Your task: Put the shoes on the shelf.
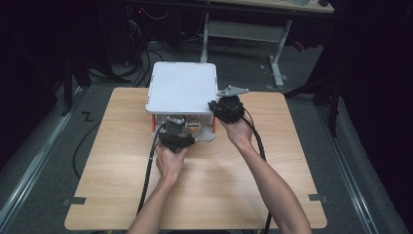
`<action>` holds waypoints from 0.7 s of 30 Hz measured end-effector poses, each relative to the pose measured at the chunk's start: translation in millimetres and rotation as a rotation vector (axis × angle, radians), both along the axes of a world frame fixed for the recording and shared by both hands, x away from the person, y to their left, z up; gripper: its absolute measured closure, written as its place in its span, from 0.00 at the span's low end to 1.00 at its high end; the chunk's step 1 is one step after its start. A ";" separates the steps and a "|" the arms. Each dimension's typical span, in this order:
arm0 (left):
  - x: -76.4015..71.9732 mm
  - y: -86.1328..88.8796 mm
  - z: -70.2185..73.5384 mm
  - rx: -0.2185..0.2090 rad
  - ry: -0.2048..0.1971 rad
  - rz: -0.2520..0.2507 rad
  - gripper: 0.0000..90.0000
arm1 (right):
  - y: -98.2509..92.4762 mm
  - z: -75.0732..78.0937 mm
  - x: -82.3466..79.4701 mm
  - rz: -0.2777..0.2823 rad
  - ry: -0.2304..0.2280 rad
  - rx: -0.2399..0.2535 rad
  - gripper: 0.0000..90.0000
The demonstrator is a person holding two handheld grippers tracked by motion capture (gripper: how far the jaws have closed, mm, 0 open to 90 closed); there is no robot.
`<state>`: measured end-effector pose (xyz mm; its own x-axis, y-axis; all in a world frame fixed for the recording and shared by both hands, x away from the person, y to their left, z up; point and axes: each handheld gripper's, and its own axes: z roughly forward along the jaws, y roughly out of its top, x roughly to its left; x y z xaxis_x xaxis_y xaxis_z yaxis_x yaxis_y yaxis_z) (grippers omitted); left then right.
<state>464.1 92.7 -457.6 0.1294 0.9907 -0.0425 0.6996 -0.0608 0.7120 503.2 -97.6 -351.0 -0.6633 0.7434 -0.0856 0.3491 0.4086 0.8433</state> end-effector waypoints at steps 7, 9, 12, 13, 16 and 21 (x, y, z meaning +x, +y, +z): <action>7.8 -0.6 -7.0 -0.008 -0.045 0.035 0.29 | -0.2 0.0 0.1 0.000 0.005 0.004 0.91; 9.8 -1.6 -9.0 -0.006 -0.066 0.052 0.30 | 0.0 0.0 0.1 -0.002 0.006 0.004 0.91; 12.4 -2.4 -11.2 0.007 -0.084 0.075 0.34 | 0.4 -0.1 0.5 0.001 0.000 -0.001 0.91; 13.3 -2.5 -11.6 0.000 -0.085 0.079 0.34 | 0.4 -0.3 0.7 0.001 0.000 0.001 0.91; 14.8 -1.3 -11.8 -0.020 -0.084 0.083 0.31 | -0.5 -0.2 2.3 0.003 0.010 0.012 0.91; 13.4 0.0 -11.1 -0.023 -0.069 0.063 0.30 | -0.5 -0.1 2.5 0.001 0.013 0.014 0.91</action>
